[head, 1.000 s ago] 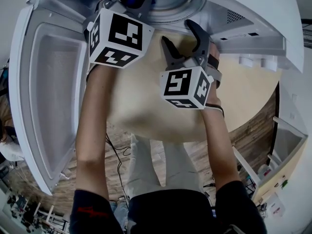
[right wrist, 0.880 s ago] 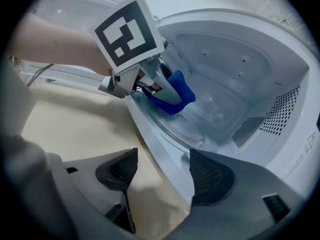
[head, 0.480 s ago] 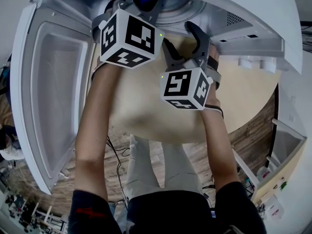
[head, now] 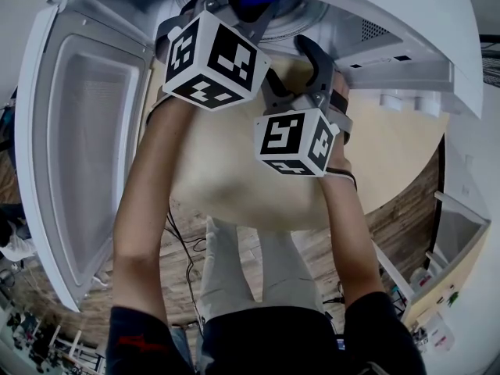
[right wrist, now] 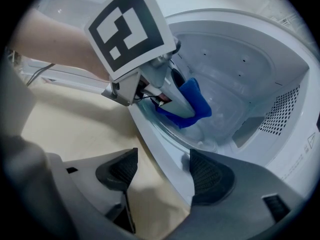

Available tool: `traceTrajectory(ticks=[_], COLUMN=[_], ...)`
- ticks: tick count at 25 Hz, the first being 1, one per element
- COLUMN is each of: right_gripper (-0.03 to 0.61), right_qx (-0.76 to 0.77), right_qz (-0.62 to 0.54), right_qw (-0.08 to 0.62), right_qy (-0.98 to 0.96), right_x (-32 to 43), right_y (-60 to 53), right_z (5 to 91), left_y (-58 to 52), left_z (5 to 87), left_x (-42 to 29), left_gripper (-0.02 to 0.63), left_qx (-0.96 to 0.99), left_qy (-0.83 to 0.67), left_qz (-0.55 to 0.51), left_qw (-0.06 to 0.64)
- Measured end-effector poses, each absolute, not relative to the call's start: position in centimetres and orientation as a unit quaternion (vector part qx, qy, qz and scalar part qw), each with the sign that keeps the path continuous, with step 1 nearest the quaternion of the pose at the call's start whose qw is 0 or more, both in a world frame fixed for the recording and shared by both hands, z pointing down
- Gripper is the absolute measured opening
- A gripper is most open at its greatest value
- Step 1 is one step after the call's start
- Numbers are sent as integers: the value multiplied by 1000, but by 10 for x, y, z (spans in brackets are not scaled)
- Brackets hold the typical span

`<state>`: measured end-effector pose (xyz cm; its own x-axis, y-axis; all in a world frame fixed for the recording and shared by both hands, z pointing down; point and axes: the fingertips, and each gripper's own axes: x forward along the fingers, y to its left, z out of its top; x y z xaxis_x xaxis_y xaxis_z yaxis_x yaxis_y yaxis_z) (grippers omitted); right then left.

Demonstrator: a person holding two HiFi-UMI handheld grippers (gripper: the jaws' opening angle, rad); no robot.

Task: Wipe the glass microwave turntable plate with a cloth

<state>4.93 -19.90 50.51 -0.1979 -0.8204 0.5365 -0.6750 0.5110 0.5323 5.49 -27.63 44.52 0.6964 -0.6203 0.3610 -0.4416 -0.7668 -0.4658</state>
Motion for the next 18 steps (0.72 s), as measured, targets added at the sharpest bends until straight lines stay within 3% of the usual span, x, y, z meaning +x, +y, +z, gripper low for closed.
traceTrajectory(ticks=[18], right_gripper=[291], right_qx=[486], right_qz=[-90], right_qw=[406], right_qy=[-768], right_x=[50], right_y=[-199], right_z=[505], left_y=[-243], left_z=[444], left_x=[82], left_gripper=[54], left_qx=[-929], left_qy=[198], left_qz=[-232], left_qw=[209])
